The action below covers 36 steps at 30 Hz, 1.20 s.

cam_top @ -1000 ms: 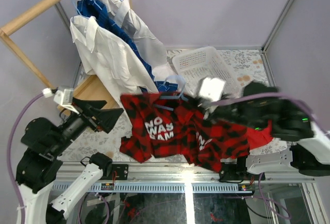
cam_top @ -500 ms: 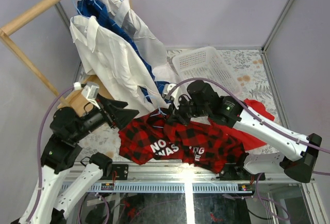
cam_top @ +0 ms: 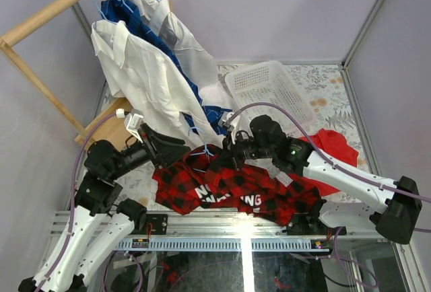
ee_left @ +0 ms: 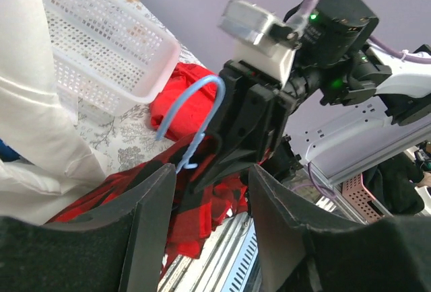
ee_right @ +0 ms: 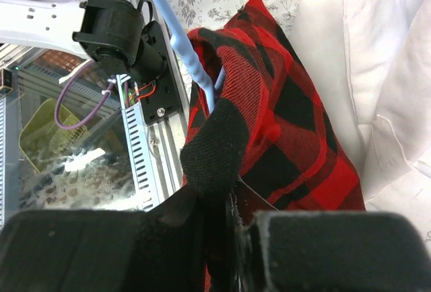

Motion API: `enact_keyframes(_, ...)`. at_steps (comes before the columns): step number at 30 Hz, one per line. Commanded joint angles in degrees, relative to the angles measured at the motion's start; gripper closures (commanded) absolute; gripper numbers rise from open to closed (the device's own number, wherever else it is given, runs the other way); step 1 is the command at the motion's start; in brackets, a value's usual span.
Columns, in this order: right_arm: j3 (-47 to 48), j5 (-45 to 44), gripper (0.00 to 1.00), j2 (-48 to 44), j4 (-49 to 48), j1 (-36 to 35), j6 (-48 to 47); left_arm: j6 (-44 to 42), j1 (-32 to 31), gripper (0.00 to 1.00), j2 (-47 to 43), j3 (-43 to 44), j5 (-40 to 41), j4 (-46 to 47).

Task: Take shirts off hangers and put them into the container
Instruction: Pick up the hanger from the clothesline.

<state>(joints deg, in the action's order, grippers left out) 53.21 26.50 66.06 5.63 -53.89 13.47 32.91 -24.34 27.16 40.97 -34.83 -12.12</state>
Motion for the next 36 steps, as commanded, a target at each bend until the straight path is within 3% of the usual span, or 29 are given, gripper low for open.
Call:
enact_keyframes(1, 3.69, -0.44, 1.00, 2.04, -3.34, 0.23, 4.23, 1.66, -0.30, 0.55, 1.38, 0.06, -1.18, 3.97)
enact_keyframes(6, 3.59, -0.01, 1.00, 1.79, -5.48, 0.23, 6.20, 1.37, -1.45, 0.58, 7.68, 1.05, 1.34, 3.24)
enact_keyframes(15, 2.84, -1.89, 1.00, 1.44, -4.50, 0.20, 6.15, 0.48, -17.51, 0.60, 12.00, -2.18, 17.91, 12.78)
enact_keyframes(19, 3.17, -1.58, 1.00, 1.53, -4.68, 0.24, 6.19, -2.54, -22.37, 0.67, 12.88, -1.52, 27.15, 10.47)
enact_keyframes(23, 2.73, -0.35, 1.00, 0.82, -5.23, 0.22, 6.38, -3.50, -23.29, 0.69, 12.90, -1.73, 30.05, 9.68)
enact_keyframes(28, 2.36, -2.00, 1.00, -0.21, -4.40, 0.18, 6.28, -4.23, -23.75, 0.61, 11.73, -0.65, 31.69, 6.92)
enact_keyframes(36, 2.19, -0.36, 1.00, -0.53, -4.98, 0.20, 6.67, -3.22, -23.77, 0.58, 12.64, 1.23, 36.39, 2.26)
